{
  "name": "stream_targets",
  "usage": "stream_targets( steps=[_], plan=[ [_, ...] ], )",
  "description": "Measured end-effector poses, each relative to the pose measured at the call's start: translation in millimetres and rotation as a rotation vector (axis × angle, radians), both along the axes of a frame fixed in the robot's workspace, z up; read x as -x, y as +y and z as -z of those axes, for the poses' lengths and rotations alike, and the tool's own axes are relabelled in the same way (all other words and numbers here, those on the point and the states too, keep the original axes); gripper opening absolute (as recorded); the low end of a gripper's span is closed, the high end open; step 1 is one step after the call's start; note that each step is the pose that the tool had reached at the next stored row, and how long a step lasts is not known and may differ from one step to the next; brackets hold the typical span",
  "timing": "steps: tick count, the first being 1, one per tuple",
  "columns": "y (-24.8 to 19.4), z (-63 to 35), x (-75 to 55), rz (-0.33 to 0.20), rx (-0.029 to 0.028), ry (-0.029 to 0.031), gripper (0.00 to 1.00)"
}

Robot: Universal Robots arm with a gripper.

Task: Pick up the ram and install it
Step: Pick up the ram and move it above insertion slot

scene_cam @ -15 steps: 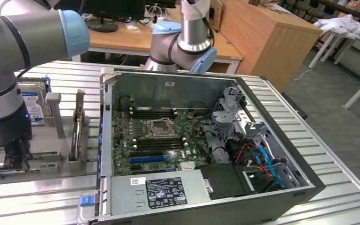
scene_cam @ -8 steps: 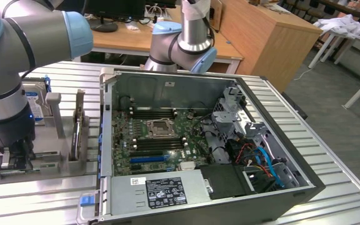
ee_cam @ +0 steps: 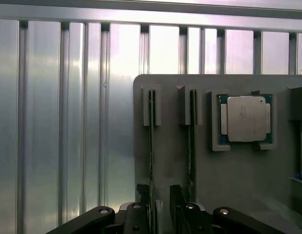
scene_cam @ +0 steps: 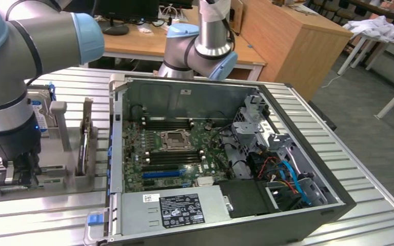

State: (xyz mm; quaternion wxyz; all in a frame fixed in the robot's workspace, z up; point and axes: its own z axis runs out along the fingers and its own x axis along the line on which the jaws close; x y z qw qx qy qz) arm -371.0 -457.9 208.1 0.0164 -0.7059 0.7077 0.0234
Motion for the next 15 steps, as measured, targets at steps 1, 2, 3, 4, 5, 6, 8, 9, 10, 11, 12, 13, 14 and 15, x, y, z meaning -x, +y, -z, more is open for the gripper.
stream_targets(
  steps=[1,2,3,4,5,6,8,9,10,11,12,13,14,15],
  plan=[
    [0.1,0.0,0.0,0.0,0.0001,0.0,0.31],
    [0.1,0.0,0.0,0.0,0.0001,0.0,0.31],
    [0.1,0.1,0.0,0.0,0.0,0.0,0.31],
    [0.1,0.8,0.0,0.0,-0.0001,-0.0002,0.31],
    [0.1,1.9,0.0,0.0,0.0,-0.0001,0.31],
    [0.0,3.3,0.1,0.0,0.0,-0.0001,0.31],
    [-0.3,6.3,0.1,0.0,0.0,0.0,0.31],
    [-0.3,7.6,0.0,0.0,0.0,-0.0001,0.31],
    [-0.4,8.8,0.0,0.0,0.0,0.0,0.31],
    [-0.4,9.4,0.0,0.0,0.0,0.0,0.31],
    [-0.4,9.4,0.0,0.0,0.0001,0.0001,0.31],
    [-0.4,9.4,0.0,0.0,0.0001,0.0,0.31],
    [-0.4,9.4,0.0,0.0,0.0001,0.0001,0.31],
    [-1.0,9.6,-0.1,0.0,0.0,0.0,0.31]
  ],
)
